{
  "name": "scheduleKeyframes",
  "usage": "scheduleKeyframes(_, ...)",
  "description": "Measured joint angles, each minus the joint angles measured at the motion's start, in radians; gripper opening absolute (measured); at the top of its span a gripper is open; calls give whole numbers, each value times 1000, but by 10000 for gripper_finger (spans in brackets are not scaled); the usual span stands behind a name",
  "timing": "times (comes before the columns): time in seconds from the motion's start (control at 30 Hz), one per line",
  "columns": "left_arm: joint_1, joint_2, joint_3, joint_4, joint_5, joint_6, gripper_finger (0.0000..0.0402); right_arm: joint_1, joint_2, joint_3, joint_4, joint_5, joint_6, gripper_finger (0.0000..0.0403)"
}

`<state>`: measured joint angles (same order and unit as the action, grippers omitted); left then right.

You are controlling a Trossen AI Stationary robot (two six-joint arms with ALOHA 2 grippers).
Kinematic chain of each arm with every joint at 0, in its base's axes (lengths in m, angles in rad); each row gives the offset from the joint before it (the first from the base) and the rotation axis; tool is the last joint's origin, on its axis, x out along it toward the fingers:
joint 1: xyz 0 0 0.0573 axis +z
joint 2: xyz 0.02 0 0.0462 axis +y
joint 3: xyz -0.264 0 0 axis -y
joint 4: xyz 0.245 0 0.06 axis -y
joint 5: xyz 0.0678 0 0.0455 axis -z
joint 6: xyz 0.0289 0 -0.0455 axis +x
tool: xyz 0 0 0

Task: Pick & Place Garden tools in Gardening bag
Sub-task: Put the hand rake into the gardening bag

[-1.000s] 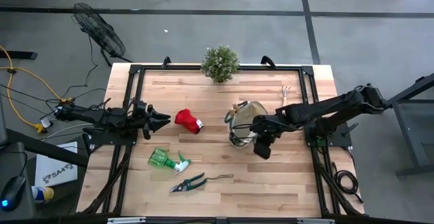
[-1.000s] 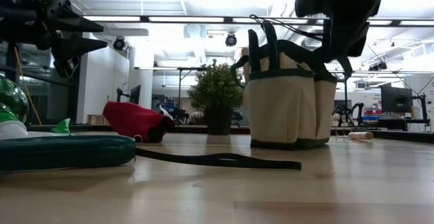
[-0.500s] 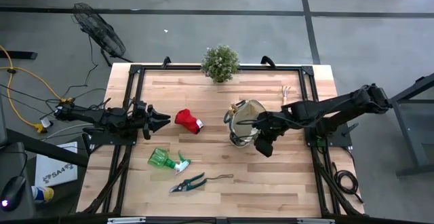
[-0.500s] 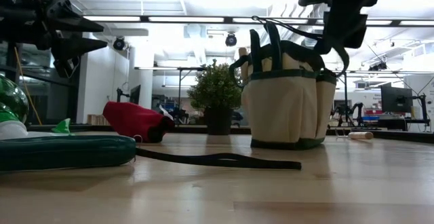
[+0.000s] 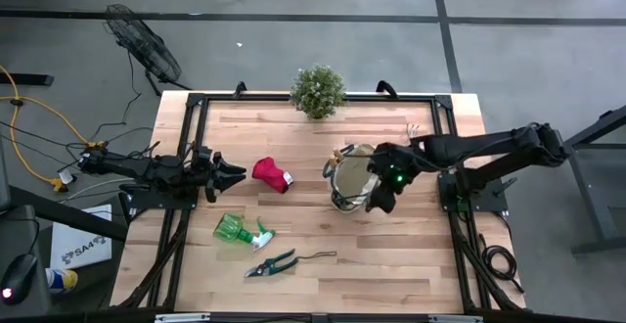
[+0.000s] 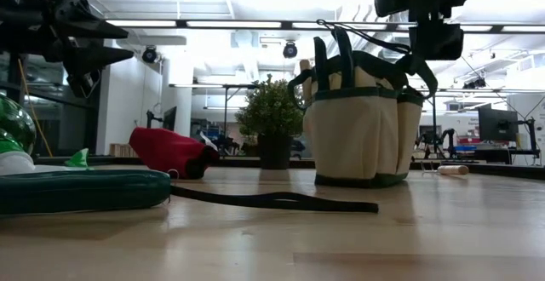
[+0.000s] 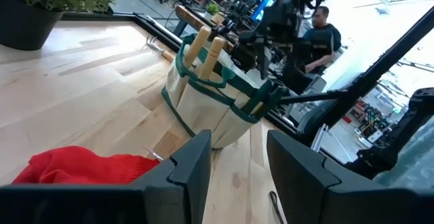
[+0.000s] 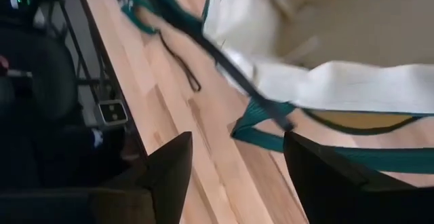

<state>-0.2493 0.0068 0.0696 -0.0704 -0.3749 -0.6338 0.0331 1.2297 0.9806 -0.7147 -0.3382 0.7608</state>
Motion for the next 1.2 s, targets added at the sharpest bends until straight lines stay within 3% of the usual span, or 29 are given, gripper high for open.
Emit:
scheduleKeyframes(0.2, 0, 0, 0, -3, -1, 0, 140, -78, -81, 0, -20, 61, 25, 220)
scheduleKeyframes(0.33, 0, 0, 0, -3, 0, 0, 140, -139, -146, 0, -69, 156, 25, 220)
scheduleKeyframes(0.77, 0, 0, 0, -6, 0, 0, 140, -356, -231, 0, -255, 676, 114, 220)
scheduleKeyframes(1.2, 0, 0, 0, -7, -1, 0, 140, -526, -50, 0, -278, 781, 244, 220)
